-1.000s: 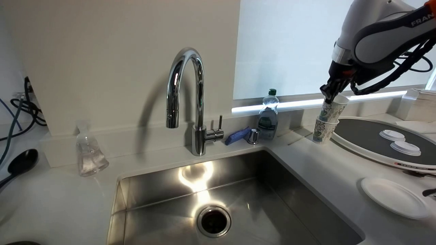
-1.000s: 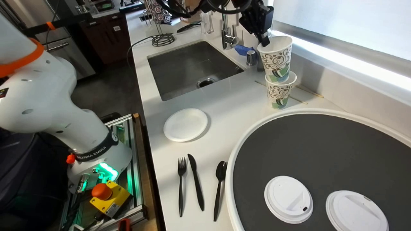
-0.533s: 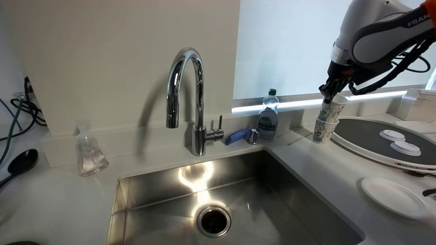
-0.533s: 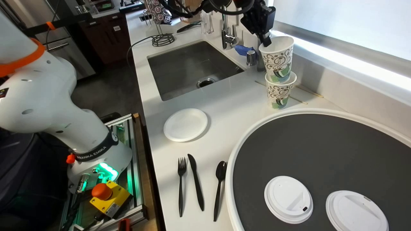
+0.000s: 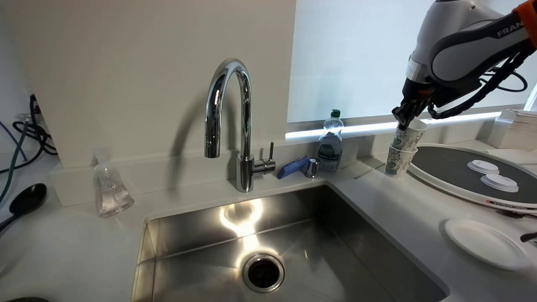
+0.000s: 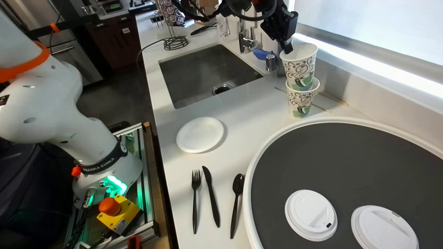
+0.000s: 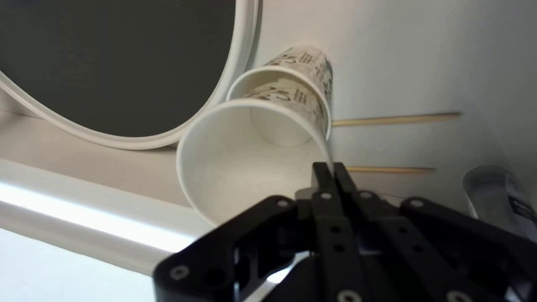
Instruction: Put the front cup in the one behind it
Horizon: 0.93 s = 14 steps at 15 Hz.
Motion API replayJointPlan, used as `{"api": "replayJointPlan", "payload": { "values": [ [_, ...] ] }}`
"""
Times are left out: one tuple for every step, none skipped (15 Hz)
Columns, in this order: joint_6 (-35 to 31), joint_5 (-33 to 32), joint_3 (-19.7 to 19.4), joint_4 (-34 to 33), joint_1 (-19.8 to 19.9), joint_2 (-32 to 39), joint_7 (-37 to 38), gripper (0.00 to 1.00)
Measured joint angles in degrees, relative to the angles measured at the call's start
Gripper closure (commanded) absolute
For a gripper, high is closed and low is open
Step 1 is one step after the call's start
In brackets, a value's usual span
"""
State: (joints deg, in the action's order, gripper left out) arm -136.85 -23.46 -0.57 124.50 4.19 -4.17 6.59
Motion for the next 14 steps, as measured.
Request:
{"api": "replayJointPlan", "payload": {
  "values": [
    [0.00,0.00,-0.02,0.00,0.00,0.11,0.00,0.99],
    [0.00,0.00,-0.03,0.00,0.00,0.20,0.00,0.99],
    [0.00,0.00,-0.04,0.00,0.00,0.29,0.00,0.99],
    [0.00,0.00,-0.05,0.00,0.00,0.38,0.00,0.99],
    [0.00,0.00,-0.05,0.00,0.00,0.48,0.00,0.99],
    [0.00,0.00,-0.05,0.00,0.00,0.58,0.00,0.99],
    [0.00,0.00,-0.06,-0.01,0.00,0.67,0.00,0.99],
    [0.00,0.00,-0.06,-0.01,0.00,0.77,0.00,0.99],
    [0.00,0.00,-0.06,-0.01,0.00,0.88,0.00,0.99],
    [0.00,0.00,-0.07,-0.01,0.00,0.99,0.00,0.99],
    [0.00,0.00,-0.08,-0.01,0.00,1.09,0.00,0.99],
    [0.00,0.00,-0.09,-0.01,0.00,1.18,0.00,0.99],
    [0.00,0.00,-0.11,-0.01,0.00,1.25,0.00,0.99],
    [0.00,0.00,-0.13,-0.01,0.00,1.32,0.00,0.99]
  ]
}}
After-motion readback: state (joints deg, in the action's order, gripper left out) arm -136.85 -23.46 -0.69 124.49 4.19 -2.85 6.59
